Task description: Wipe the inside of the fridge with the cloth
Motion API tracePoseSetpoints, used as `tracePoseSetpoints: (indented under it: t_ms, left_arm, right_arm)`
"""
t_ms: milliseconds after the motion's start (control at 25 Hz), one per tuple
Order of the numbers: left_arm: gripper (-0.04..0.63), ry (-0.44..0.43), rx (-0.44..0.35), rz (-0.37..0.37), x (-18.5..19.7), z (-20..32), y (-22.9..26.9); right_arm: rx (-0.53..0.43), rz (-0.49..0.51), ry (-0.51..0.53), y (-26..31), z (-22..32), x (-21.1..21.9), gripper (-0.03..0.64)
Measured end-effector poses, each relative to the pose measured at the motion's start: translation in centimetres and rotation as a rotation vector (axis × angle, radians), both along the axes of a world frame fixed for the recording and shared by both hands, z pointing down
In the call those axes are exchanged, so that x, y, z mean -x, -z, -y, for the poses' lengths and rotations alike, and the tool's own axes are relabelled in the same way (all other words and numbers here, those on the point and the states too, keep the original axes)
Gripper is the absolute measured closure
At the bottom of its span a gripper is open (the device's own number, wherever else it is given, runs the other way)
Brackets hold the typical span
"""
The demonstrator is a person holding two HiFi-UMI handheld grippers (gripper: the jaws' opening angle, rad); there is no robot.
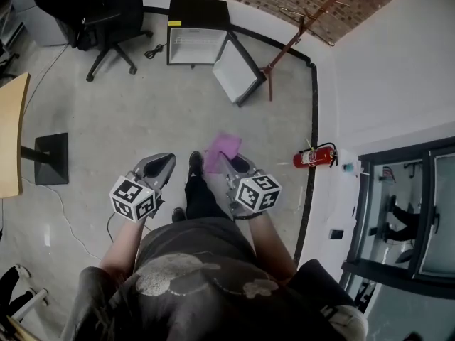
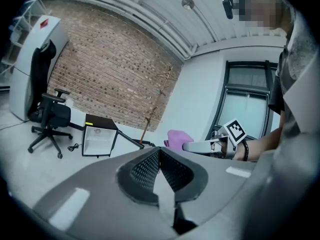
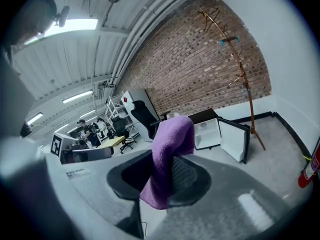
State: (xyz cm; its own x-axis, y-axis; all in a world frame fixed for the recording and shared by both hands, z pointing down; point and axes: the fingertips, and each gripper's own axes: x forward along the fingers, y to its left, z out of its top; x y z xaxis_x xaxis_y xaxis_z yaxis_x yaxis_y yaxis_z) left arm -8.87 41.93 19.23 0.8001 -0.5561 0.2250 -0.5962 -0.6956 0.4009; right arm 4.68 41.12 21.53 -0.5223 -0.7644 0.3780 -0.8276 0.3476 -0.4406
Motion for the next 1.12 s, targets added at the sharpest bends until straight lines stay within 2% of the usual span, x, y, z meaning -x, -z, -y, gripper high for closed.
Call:
tracePoseSetpoints:
  t_ms: [360, 680, 1120]
  left_arm:
    - [0.578, 0.05, 0.032, 0.043, 0.3, 9.0, -1.1]
    - [0.578, 0.114, -0.012, 0.062, -1.8, 19.0, 1.1]
    - [0.578, 0.168, -0.006, 0.093, -3.7, 26.8, 1.5]
  right_arm:
    - [0.02, 0.069, 0.077, -1.3, 11.8, 1.0, 0.543]
    - [0.026, 0.072, 0.129, -1.0, 21.7, -1.4, 0.542]
    - [0.052, 0.106, 0.134, -1.8, 28.9, -4.9, 0.542]
